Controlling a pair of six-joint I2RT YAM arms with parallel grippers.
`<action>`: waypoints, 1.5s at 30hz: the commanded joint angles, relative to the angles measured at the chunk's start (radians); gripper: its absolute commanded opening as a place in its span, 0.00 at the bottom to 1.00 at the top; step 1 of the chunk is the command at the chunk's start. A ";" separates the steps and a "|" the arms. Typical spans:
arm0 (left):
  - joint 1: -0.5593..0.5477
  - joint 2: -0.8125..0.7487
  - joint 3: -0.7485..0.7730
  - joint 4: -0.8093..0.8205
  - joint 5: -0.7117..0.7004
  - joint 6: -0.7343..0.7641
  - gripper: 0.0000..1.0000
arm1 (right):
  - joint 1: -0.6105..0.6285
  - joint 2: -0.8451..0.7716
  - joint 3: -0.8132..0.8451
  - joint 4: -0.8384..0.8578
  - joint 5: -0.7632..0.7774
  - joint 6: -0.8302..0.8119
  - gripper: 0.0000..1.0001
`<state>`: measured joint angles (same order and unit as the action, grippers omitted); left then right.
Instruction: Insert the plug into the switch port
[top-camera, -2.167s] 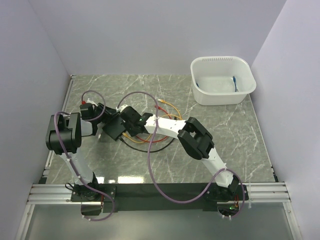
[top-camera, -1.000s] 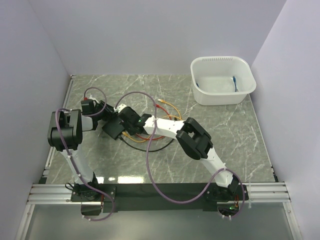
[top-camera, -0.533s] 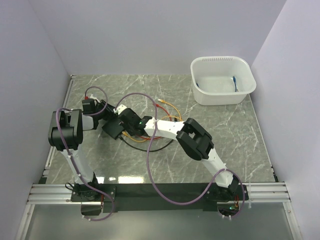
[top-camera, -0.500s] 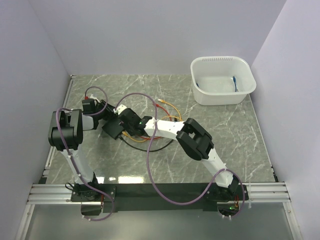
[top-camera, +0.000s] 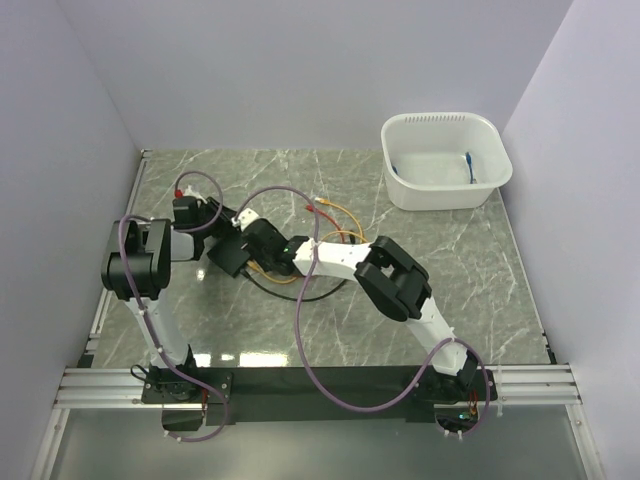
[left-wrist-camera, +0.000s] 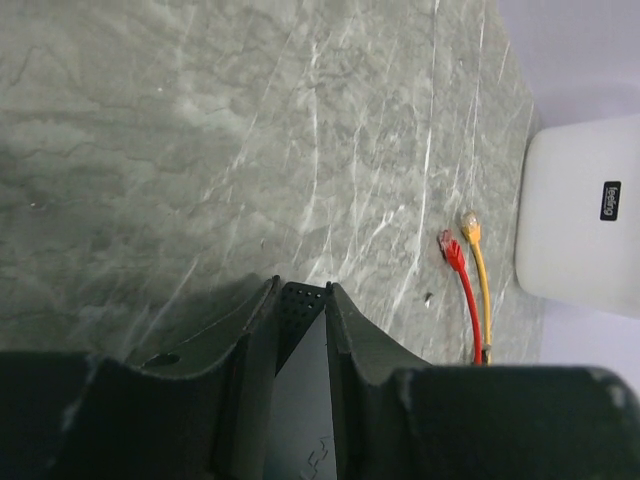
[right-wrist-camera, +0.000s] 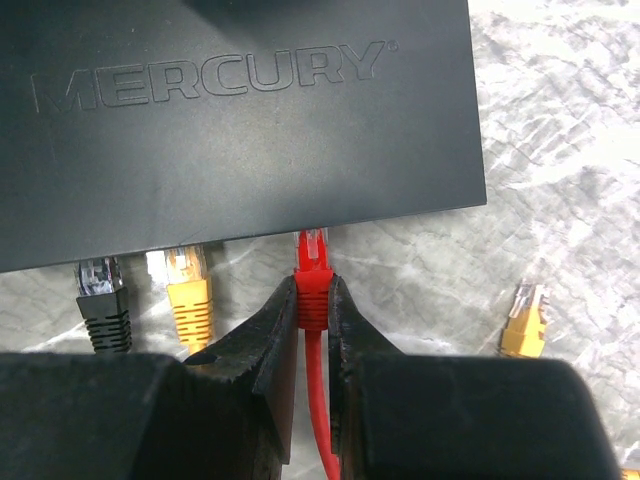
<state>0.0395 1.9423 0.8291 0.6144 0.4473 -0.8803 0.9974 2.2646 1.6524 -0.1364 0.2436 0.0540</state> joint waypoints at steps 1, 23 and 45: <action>-0.118 0.029 -0.070 -0.093 0.088 -0.060 0.30 | -0.023 -0.017 0.023 0.192 0.002 0.006 0.00; -0.259 0.124 -0.225 0.012 0.094 -0.121 0.30 | -0.039 -0.111 -0.186 0.539 -0.199 0.027 0.00; -0.279 0.129 -0.170 -0.084 0.085 -0.077 0.30 | -0.033 -0.085 -0.127 0.517 -0.267 0.009 0.00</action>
<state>-0.0925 1.9812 0.7311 0.9077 0.2893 -0.8845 0.9295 2.1616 1.4422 0.0406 0.0883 0.0277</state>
